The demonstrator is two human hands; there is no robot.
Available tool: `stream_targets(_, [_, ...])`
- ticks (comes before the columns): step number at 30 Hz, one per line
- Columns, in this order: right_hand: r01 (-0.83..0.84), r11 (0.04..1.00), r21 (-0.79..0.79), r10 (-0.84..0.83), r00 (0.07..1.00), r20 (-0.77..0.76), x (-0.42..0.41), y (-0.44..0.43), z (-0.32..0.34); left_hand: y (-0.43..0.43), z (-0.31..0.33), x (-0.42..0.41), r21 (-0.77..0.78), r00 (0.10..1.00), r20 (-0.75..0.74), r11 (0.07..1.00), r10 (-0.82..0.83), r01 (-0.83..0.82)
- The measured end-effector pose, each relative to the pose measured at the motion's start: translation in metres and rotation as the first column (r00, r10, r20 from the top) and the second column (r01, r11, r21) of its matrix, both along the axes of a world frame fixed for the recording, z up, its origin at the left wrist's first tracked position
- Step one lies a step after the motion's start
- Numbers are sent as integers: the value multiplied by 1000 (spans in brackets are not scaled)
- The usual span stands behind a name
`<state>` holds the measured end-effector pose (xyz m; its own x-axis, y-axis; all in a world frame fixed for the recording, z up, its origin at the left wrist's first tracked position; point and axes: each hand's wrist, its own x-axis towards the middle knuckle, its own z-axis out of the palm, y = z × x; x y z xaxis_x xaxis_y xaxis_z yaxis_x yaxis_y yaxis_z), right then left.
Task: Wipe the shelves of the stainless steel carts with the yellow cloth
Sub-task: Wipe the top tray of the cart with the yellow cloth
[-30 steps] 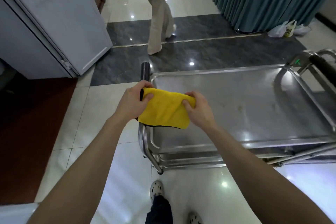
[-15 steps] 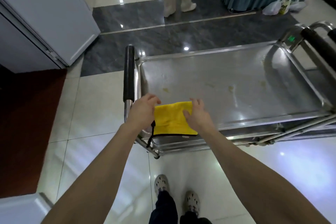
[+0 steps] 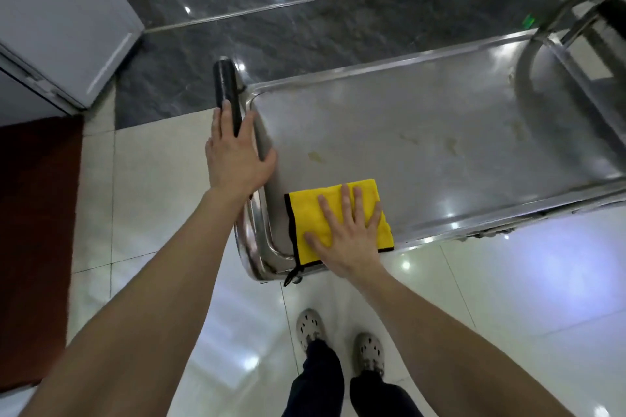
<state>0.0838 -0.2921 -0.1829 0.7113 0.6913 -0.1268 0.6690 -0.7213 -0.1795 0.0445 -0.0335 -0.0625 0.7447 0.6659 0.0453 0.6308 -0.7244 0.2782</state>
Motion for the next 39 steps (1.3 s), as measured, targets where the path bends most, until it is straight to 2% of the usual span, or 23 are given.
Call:
stream_targets(6, [-3,1000,-21,4,1000,24,8,-1,-7,-7,0,0,-150,980,70,973,186,-175])
stream_targets(10, [13,999,-49,-13,1000,10,27,-3,-4,-7,3,3,-181,976,79,966,201,-185])
stream_targets(18, [130,989,-64,-131,991,-17,145,-1,4,-9,0,0,-181,970,104,964,218,-197])
stream_targets(24, [164,986,-42,-166,985,-36,212,76,3,-13,1,0,-195,957,117,951,264,-239])
stream_targets(32, [-28,999,-19,27,999,-47,221,233,-6,-12,1,2,-167,947,130,948,295,-272])
stream_targets(35, [-60,998,-27,59,998,-38,210,247,-7,-10,2,2,-156,945,146,950,293,-270])
stream_targets(39, [-120,993,9,120,992,-26,192,224,-6,-8,3,5,-145,942,159,951,295,-273])
